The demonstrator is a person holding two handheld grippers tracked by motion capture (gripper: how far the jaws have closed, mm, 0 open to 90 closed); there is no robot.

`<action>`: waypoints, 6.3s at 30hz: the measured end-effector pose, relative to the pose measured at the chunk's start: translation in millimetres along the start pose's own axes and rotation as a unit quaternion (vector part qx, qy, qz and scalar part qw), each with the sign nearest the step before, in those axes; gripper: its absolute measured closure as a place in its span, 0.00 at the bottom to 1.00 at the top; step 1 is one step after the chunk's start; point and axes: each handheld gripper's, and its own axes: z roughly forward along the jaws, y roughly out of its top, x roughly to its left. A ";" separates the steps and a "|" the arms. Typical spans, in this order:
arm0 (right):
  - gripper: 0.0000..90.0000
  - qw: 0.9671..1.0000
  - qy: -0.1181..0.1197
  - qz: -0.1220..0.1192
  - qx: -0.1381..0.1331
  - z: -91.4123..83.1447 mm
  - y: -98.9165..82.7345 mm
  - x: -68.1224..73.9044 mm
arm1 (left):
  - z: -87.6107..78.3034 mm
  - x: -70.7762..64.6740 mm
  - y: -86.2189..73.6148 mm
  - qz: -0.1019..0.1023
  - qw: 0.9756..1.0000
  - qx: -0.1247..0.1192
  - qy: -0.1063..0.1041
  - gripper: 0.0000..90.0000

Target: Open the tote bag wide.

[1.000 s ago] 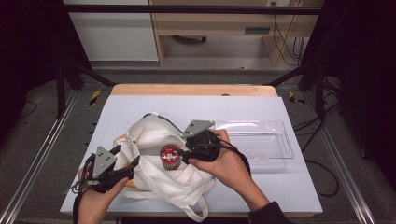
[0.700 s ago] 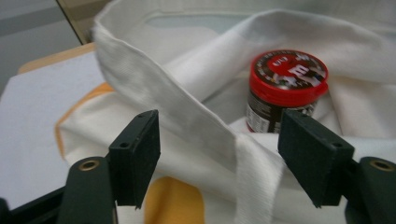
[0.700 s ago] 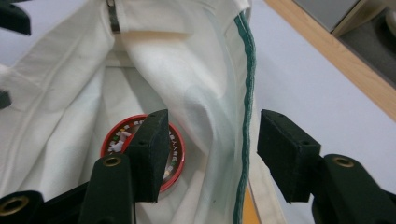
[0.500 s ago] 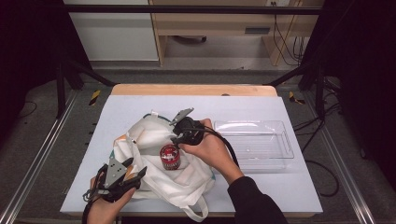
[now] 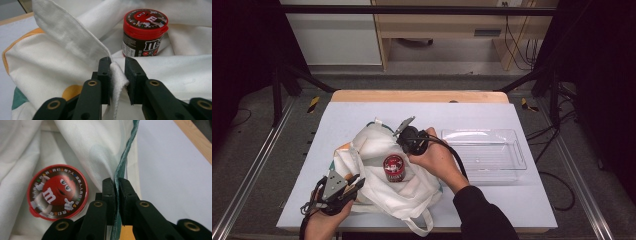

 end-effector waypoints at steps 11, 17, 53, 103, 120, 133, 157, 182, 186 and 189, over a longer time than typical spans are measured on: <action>0.96 0.998 -0.024 -0.009 -0.052 -42.6 24.3 -8.3 | -27.4 1.5 4.8 0.012 0.999 -0.032 0.004 0.92; 0.96 0.997 -0.035 0.018 -0.064 -43.7 29.1 -30.4 | -41.2 1.0 -1.2 0.001 0.999 -0.033 -0.006 0.93; 0.52 0.996 -0.029 0.077 -0.039 -12.1 4.6 -45.0 | -33.4 3.6 -23.4 0.017 0.999 -0.027 0.009 0.67; 0.86 0.984 -0.048 0.158 -0.068 -53.3 -156.4 50.2 | -17.8 -2.2 -25.8 0.032 0.999 0.015 -0.005 0.88; 0.93 0.982 -0.058 0.163 -0.075 -67.2 -174.1 51.1 | -19.7 -11.8 -20.7 0.048 0.999 0.008 0.002 0.91; 0.84 0.980 -0.043 0.175 -0.080 -53.5 -181.0 46.2 | -18.2 -7.5 -24.0 0.050 0.999 0.006 -0.003 0.86; 0.67 0.979 -0.025 0.111 -0.167 -94.2 -153.1 55.2 | -31.1 0.1 -3.2 0.014 0.998 -0.057 0.022 0.55; 0.60 0.987 0.113 0.026 -0.108 -40.7 -98.4 82.7 | 19.6 27.9 70.5 0.054 0.999 0.001 0.010 0.47; 0.59 0.988 0.116 0.028 -0.099 -30.2 -97.9 81.8 | 28.4 31.4 70.3 0.048 0.999 0.011 0.003 0.48; 0.62 0.988 0.119 0.027 -0.092 -24.5 -99.0 81.3 | 34.3 32.9 68.9 0.047 0.999 0.022 -0.005 0.49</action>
